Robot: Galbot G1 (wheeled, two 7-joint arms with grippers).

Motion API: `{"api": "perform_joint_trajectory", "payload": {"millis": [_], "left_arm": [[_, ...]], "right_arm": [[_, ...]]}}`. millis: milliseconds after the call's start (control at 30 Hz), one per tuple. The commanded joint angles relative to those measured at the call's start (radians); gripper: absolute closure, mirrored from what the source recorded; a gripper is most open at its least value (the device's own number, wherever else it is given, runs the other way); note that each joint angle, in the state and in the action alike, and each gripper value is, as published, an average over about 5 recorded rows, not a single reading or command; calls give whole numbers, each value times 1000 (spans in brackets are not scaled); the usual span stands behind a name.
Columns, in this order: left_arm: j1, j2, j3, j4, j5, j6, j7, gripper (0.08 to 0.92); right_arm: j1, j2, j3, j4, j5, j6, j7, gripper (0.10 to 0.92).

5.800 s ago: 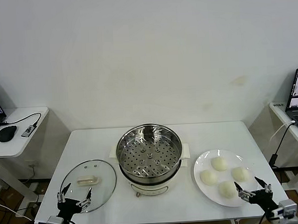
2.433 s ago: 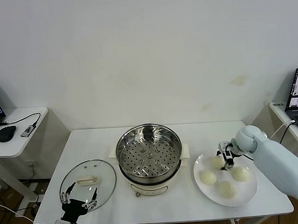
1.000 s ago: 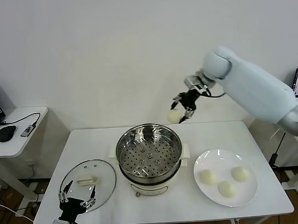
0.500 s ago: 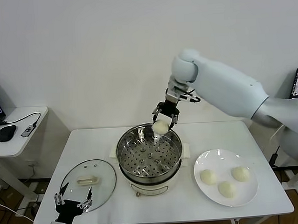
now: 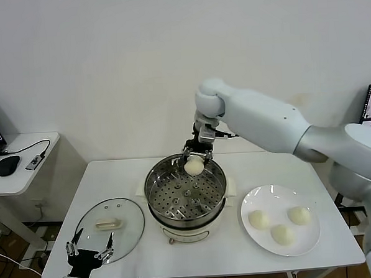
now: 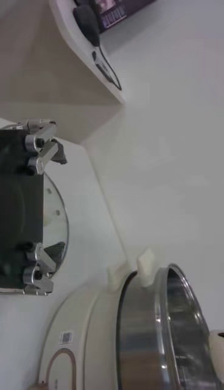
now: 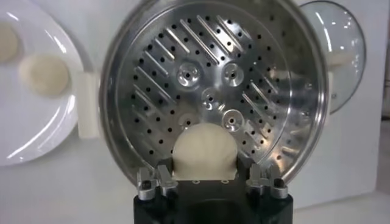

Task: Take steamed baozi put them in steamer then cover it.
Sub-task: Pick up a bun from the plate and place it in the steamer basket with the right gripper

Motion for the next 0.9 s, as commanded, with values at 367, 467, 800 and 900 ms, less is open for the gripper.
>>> {"api": "perform_joint_trajectory", "payload": {"millis": [367, 467, 800, 900], "left_arm": [[-5, 3, 4, 24, -3, 0, -3, 177], [-6, 6, 6, 31, -3, 0, -4, 177], [-20, 7, 17, 51, -1, 1, -4, 177], [-20, 4, 21, 54, 1, 2, -5, 177]], "right_arm": [[-75, 74, 24, -123, -176, 47, 147, 395], [-86, 80, 33, -132, -197, 47, 158, 391], [-113, 90, 54, -160, -204, 44, 181, 350], [-114, 78, 57, -146, -191, 27, 184, 268]]}}
